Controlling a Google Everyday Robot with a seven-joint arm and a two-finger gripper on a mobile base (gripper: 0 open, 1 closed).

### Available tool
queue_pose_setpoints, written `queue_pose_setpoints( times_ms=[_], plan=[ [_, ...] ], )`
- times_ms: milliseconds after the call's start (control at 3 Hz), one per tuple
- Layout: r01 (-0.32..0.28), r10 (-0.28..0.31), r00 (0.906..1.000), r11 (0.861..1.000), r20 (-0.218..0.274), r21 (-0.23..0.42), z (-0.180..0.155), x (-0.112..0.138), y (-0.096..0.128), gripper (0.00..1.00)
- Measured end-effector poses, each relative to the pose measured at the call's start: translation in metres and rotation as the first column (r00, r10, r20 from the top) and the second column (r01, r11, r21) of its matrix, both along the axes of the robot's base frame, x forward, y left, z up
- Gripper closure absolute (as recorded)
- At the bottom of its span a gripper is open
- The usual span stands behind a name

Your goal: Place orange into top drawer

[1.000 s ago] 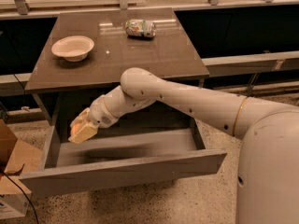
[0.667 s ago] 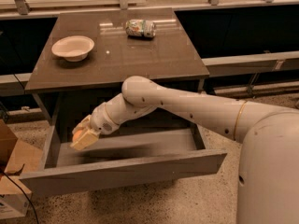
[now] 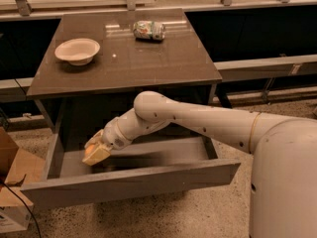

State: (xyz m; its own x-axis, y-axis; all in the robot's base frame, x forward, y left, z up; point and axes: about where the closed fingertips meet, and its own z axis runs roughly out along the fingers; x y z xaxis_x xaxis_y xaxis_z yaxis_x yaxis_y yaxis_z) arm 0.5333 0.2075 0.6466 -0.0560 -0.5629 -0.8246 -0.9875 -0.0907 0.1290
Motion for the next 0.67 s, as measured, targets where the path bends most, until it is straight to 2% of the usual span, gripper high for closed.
queue_pose_setpoints(
  times_ms=[667],
  plan=[
    [0.036, -0.036, 0.9994, 0.998, 0.0, -0.042, -0.0205, 0.0033, -0.0167, 0.37]
  ],
)
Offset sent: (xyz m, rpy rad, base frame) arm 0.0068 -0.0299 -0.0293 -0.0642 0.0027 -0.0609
